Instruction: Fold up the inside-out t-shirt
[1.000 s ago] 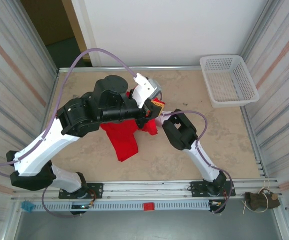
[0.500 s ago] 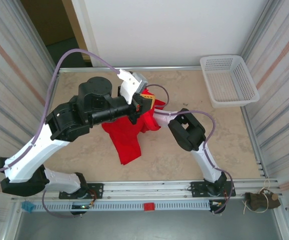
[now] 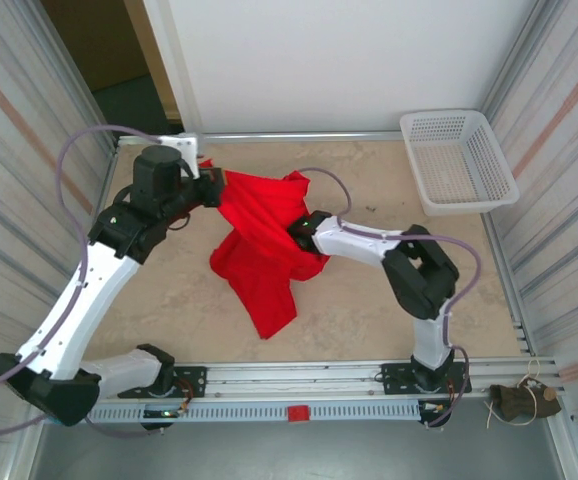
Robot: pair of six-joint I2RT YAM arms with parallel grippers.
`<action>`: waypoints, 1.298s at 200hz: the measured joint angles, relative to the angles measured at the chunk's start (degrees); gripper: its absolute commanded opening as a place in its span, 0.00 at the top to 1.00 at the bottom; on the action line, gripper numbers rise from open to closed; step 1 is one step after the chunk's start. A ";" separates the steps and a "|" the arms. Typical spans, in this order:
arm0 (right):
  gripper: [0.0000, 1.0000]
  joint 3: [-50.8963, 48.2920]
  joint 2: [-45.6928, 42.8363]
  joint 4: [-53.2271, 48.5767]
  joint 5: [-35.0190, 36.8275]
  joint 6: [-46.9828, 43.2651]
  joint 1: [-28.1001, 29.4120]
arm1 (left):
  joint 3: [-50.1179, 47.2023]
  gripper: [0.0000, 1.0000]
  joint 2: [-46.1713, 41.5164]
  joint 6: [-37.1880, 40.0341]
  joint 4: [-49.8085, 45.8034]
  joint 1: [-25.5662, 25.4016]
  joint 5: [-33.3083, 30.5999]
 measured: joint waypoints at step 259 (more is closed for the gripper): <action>1.00 13.57 -20.02 -3.63 -8.68 5.64 -14.27 | -19.08 0.21 -1.97 5.20 23.39 -26.34 -5.38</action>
